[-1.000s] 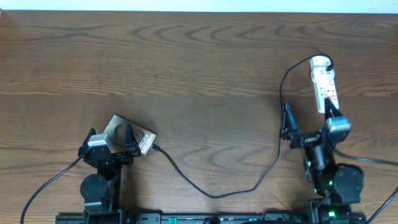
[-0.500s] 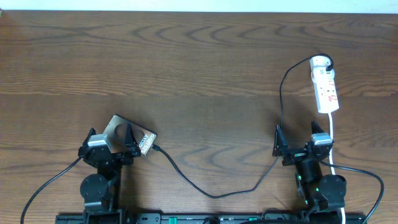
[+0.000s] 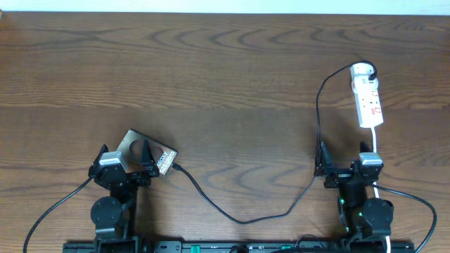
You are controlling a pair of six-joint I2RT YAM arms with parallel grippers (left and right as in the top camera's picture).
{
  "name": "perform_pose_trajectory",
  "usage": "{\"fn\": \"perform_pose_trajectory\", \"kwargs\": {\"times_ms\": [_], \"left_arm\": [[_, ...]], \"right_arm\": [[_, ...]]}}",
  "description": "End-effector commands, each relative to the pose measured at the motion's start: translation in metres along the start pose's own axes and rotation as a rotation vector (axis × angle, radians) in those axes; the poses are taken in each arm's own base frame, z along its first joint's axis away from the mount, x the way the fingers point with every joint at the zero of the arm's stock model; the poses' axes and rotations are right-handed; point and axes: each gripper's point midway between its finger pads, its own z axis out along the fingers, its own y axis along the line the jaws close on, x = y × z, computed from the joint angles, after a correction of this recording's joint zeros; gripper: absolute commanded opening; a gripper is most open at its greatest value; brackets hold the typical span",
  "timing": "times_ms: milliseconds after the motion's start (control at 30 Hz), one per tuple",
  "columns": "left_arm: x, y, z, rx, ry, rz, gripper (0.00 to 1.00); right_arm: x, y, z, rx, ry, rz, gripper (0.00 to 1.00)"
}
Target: Plug charger to phone and switch on socket
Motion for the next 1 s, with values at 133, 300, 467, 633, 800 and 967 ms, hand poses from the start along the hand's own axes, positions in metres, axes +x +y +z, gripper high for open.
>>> {"fn": "perform_pose_trajectory", "kwargs": {"times_ms": [133, 300, 467, 633, 800, 967], "left_arm": [[0.0142, 0.002, 0.0003, -0.004, 0.046, 0.009, 0.98], [0.0143, 0.002, 0.0003, -0.004, 0.047, 0.009, 0.98], [0.0142, 0.002, 0.0003, -0.004, 0.046, 0.009, 0.98], [0.0142, 0.002, 0.0003, -0.004, 0.046, 0.009, 0.98], [0.0142, 0.002, 0.0003, -0.004, 0.046, 0.009, 0.98], [0.0142, 0.002, 0.0003, -0.004, 0.046, 0.009, 0.97]], "right_arm": [[-0.0003, -0.0084, -0.0006, 0.036, -0.003, 0.003, 0.99], [-0.0001, -0.0078, -0.0006, 0.032, -0.002, -0.041, 0.99], [-0.0001, -0.0078, -0.0006, 0.033, -0.002, -0.045, 0.99], [-0.0002, -0.0075, -0.0006, 0.032, -0.002, -0.051, 0.99], [-0.0009, -0.0076, -0.0006, 0.032, -0.005, -0.051, 0.99], [-0.0009, -0.0076, -0.0006, 0.032, -0.005, -0.051, 0.99]]}}
